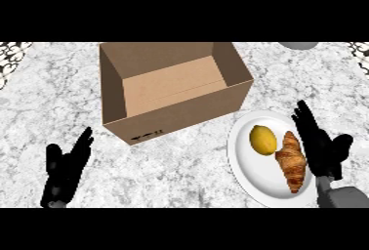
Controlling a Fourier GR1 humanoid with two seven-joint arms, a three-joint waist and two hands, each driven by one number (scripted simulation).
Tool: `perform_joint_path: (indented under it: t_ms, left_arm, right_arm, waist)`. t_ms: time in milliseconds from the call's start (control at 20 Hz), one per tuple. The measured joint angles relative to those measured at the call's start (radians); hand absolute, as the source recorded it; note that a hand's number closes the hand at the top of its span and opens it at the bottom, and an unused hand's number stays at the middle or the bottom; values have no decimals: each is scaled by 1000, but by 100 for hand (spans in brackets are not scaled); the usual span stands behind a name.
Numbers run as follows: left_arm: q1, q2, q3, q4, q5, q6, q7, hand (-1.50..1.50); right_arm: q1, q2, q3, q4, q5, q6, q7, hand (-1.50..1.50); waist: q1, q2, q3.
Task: Pick the croissant from the plate and place it in the cardboard box
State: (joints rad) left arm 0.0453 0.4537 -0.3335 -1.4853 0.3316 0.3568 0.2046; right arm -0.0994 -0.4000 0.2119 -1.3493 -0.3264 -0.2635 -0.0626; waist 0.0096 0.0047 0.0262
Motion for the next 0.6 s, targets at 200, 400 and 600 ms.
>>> perform_joint_path:
  t_ms: [200,400,600]
  left_arm:
    - [-58,17,-15,-63,-41,-29,-31,0]
    - [-126,25,-39,-107,-75,-66,-79,0]
    - [-175,32,-59,-137,-94,-101,-108,0]
  right_arm:
    - [31,15,9,-24,72,-134,50,-150]
    - [39,-3,-2,-26,187,-301,53,-150]
    - [117,-121,71,66,413,-432,110,-150]
  waist:
    - [-22,-8,-17]
    - [-71,-30,-30]
    - [-72,-14,-43]
